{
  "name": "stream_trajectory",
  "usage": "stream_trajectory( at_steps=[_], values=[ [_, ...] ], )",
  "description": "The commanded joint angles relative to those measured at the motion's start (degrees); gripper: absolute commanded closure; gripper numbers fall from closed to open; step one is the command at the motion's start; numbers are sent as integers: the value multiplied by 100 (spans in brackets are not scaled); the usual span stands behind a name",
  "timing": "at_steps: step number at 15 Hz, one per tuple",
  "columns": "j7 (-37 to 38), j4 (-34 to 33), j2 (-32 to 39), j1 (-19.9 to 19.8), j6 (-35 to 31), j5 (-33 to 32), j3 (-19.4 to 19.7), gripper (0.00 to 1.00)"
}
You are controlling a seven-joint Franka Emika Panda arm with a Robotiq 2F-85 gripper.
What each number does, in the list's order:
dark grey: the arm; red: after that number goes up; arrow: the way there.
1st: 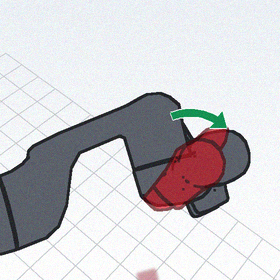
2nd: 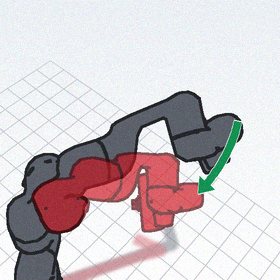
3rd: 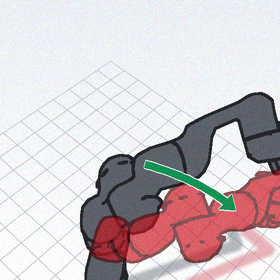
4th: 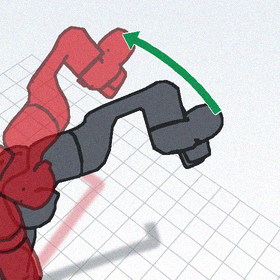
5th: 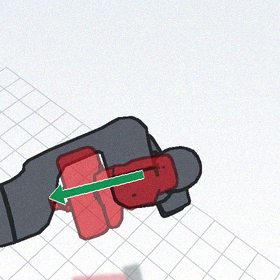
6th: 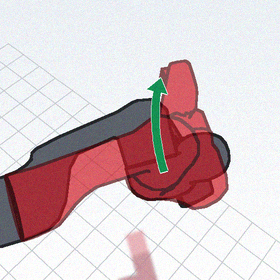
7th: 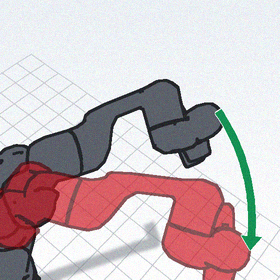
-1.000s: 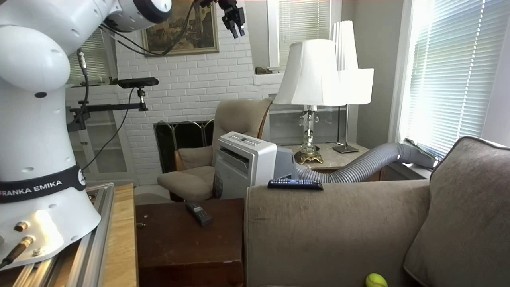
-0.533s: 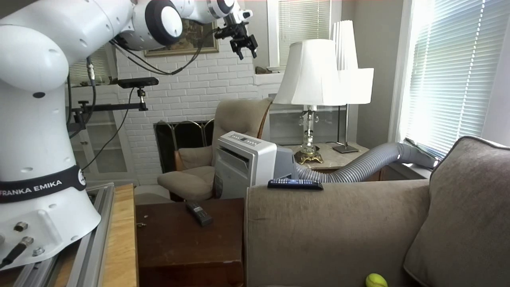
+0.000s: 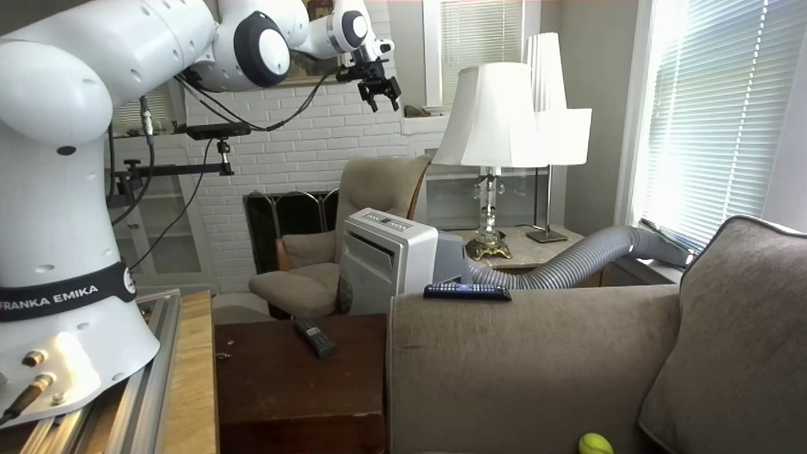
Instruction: Press the button on the heater
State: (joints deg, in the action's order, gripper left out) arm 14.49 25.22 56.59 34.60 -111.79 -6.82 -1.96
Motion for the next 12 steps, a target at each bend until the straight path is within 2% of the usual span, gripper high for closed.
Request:
stream_trajectory(
  at_steps=[1, 6, 7, 12],
  values=[
    [-516, 220, -618, -255, 1060, 405, -303, 0],
    [-851, 169, -1289, -571, 2375, 486, -387, 0],
    [-686, 115, -1054, -439, 1999, 345, -305, 0],
    [-765, 147, -1283, -538, 2265, 357, -334, 0]
  ],
)
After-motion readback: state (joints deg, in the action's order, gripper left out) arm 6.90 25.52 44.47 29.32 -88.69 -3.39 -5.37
